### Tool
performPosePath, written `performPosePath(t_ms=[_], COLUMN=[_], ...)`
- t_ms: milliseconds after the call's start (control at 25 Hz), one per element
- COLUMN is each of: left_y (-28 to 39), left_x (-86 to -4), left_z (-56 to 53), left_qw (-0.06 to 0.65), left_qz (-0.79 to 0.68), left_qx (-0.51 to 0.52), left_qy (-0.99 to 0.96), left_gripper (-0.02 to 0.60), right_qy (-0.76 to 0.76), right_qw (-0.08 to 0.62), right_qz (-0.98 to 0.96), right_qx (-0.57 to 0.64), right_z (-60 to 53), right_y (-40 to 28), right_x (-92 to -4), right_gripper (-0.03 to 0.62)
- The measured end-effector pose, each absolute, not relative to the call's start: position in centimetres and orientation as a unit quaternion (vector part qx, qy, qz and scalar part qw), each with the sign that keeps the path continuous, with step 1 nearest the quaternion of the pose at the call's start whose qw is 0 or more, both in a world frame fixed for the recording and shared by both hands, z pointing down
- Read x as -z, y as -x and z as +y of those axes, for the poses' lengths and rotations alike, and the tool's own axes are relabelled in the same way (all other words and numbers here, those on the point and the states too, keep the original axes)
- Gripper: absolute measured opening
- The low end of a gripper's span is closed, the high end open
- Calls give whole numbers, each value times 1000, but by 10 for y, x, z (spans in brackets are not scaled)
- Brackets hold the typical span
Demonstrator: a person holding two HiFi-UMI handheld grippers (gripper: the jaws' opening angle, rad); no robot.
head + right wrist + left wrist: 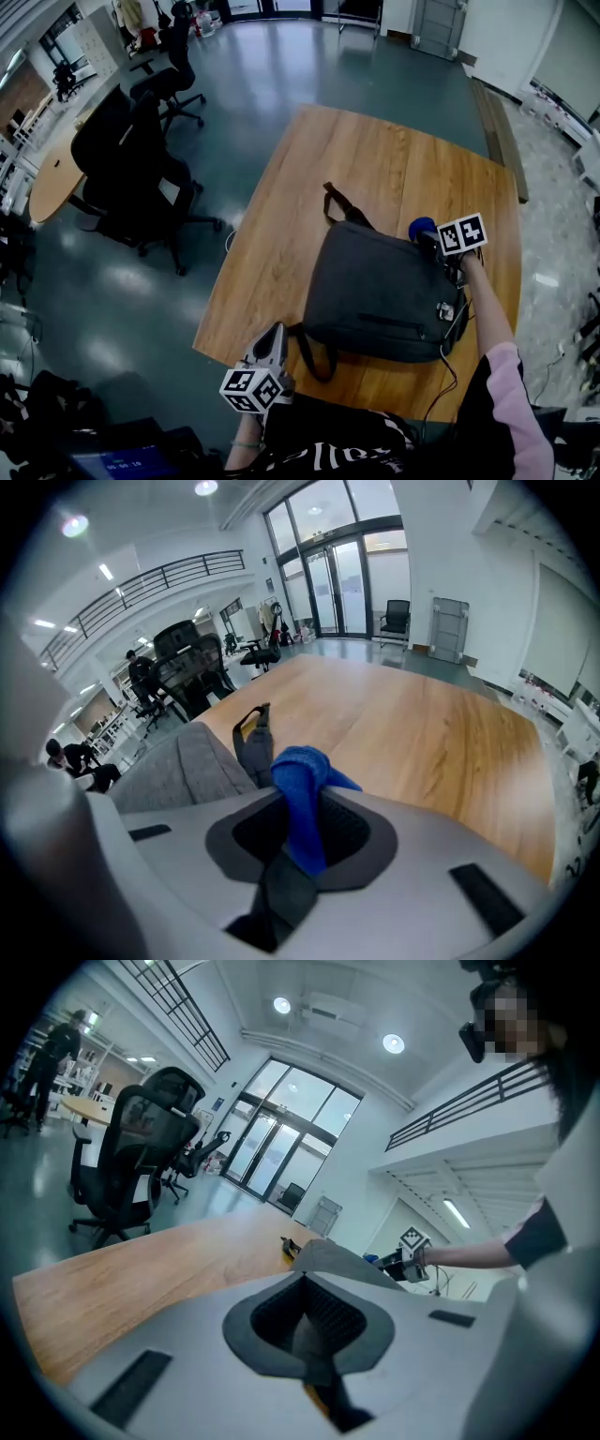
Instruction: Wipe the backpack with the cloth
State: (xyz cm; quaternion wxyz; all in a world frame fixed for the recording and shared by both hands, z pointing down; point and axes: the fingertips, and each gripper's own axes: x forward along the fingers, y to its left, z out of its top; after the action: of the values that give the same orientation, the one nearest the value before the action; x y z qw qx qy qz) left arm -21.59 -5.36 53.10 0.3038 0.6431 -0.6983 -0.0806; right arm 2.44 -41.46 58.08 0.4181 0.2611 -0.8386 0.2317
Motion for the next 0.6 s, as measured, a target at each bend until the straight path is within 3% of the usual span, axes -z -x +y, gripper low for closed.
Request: performPosePath(t_ms=[360,600], left_y=[294,303], left_x=[-533,-544], left_z=[-37,-30], left_qw=[308,310], left_qz=[-711,-714], left_qx=[97,109], left_qy=[-625,-618], left_gripper=[-2,-2], right_qy=[-183,-137], right_qw=[441,458], right_qz=[-857,-866], right_qx=[-194,-146], right_z=[-386,-367], right_y=[141,212], right_x=[-564,-564], right_gripper=[66,66])
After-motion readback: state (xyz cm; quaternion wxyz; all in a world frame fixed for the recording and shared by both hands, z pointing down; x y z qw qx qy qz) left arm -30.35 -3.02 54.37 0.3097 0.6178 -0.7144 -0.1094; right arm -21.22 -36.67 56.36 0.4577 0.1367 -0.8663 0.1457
